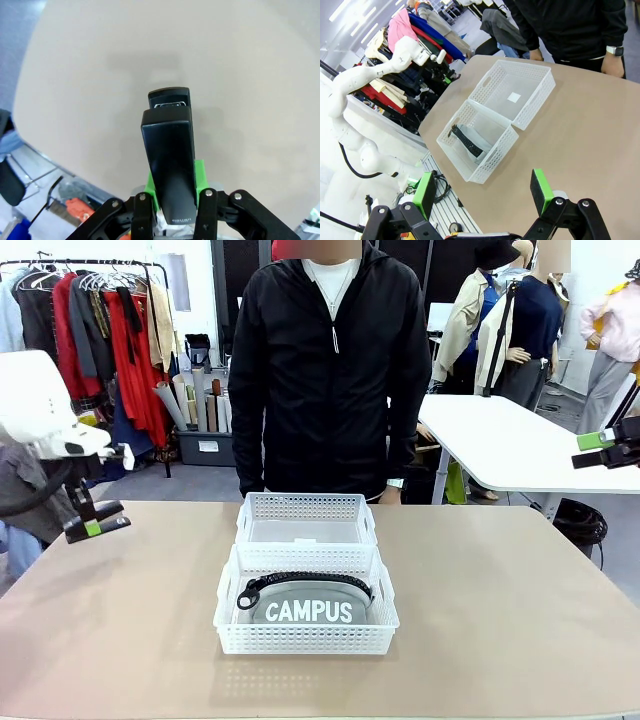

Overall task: Distribute items into two baskets.
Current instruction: Pick up the Stapler that the person points to.

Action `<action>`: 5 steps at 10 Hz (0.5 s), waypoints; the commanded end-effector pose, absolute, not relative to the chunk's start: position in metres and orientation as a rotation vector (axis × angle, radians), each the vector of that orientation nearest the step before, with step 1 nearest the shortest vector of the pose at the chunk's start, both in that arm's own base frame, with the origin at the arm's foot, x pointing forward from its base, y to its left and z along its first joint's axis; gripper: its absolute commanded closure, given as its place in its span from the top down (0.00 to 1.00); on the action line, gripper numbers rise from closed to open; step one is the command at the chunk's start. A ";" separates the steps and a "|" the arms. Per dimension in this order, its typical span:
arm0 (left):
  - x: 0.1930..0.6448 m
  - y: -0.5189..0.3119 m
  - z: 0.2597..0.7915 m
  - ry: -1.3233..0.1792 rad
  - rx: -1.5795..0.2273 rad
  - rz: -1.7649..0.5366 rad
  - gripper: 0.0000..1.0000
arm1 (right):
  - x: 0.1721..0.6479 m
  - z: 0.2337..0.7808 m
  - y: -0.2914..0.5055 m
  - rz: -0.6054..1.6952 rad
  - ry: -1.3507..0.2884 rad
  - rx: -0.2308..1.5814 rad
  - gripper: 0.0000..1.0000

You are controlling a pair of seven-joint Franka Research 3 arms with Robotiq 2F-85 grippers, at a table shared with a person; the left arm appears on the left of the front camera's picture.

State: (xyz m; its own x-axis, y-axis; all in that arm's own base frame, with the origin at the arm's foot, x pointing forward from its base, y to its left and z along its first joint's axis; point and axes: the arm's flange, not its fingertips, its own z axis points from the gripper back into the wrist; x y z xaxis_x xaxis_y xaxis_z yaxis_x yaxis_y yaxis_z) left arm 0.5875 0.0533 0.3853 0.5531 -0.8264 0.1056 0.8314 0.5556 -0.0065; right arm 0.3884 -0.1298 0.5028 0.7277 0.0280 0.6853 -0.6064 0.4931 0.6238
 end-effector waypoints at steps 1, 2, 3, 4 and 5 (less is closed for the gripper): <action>0.574 0.060 0.418 -0.101 -0.028 -1.005 0.00 | 0.388 0.504 -0.129 0.424 -0.671 0.994 1.00; 0.566 0.058 0.439 -0.100 -0.028 -1.035 0.00 | 0.388 0.504 -0.129 0.424 -0.671 0.994 1.00; 0.563 0.056 0.454 -0.081 -0.041 -1.068 0.00 | 0.388 0.504 -0.129 0.424 -0.671 0.994 1.00; 0.563 0.051 0.468 -0.068 -0.033 -1.098 0.00 | 0.388 0.504 -0.129 0.424 -0.671 0.994 1.00; 0.560 0.045 0.480 -0.057 -0.025 -1.137 0.00 | 0.388 0.504 -0.129 0.424 -0.671 0.994 1.00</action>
State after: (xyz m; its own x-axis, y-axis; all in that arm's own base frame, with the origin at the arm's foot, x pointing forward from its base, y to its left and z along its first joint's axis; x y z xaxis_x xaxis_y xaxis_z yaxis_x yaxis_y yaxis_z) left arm 0.5582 0.0450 0.4716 0.4666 -0.8798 0.0901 0.8832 0.4689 0.0047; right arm 0.3884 -0.1297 0.5028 0.7278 0.0280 0.6853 -0.6064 0.4931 0.6239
